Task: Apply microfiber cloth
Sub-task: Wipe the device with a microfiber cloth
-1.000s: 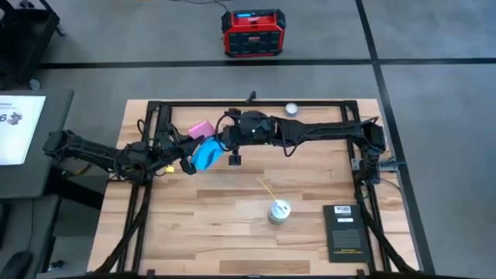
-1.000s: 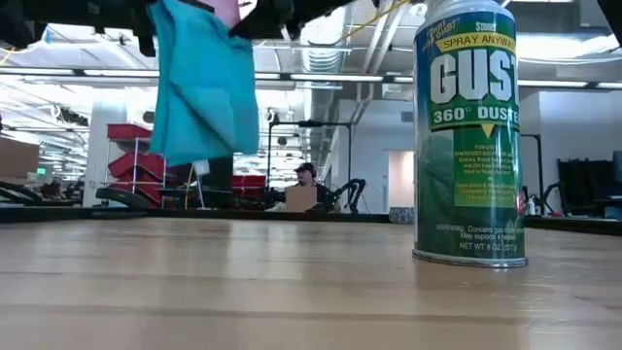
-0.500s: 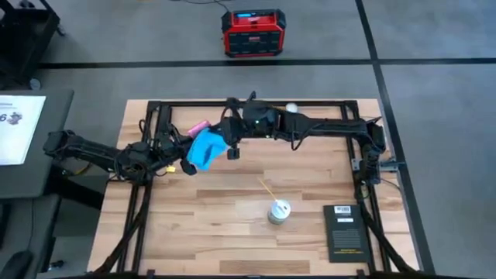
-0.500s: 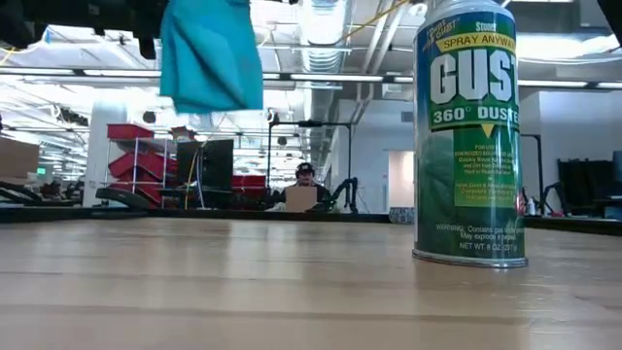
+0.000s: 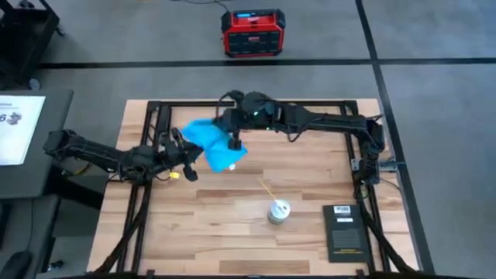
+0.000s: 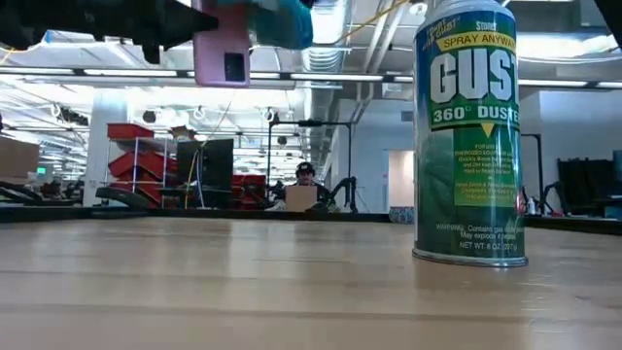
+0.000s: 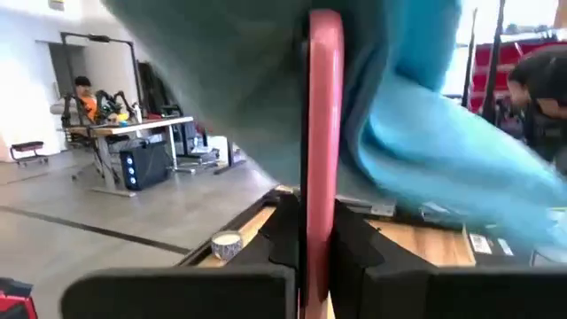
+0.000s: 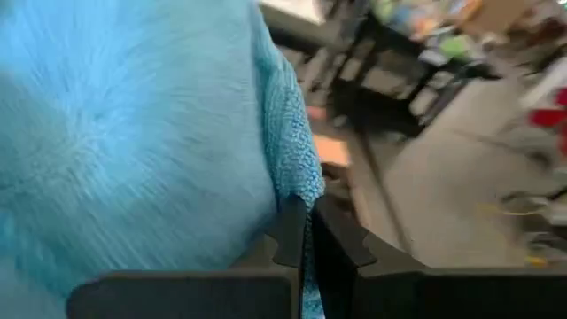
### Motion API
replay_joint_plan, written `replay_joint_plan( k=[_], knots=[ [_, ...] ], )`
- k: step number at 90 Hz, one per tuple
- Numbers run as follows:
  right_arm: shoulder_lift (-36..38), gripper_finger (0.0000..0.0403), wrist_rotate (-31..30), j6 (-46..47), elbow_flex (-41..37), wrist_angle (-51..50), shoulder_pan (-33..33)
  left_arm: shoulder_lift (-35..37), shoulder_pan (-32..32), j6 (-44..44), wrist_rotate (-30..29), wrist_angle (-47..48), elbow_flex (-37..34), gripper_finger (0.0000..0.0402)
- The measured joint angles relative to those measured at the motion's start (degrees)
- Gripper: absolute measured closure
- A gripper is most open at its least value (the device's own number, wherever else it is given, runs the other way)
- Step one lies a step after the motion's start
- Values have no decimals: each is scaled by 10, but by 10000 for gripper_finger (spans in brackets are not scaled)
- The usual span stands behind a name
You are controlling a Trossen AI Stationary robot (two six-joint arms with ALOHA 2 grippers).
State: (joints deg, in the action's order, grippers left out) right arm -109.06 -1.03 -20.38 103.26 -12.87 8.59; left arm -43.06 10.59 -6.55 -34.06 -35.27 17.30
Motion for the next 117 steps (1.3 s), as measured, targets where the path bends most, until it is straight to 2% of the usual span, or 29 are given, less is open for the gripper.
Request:
replay_joint_plan(
  k=[30, 47, 67, 90, 99, 117],
  knots=[
    [3, 403, 11, 26, -61, 15, 13, 2, -1, -1, -7, -5, 0, 399],
    [28, 403, 11, 33, -80, -59, 45, 4, 12, -7, -9, -1, 1, 399],
    [62, 403, 10, 39, -108, -151, 79, 26, 27, -9, -41, 34, 1, 399],
    [162, 403, 11, 54, -232, -189, 108, 47, 43, -5, -65, 66, 1, 399],
    [228, 403, 8, 66, -286, -187, 134, 49, 43, 1, -66, 79, 2, 399],
    [373, 403, -36, 87, -371, -212, 172, 49, 43, 13, -67, 92, 2, 399]
  ],
)
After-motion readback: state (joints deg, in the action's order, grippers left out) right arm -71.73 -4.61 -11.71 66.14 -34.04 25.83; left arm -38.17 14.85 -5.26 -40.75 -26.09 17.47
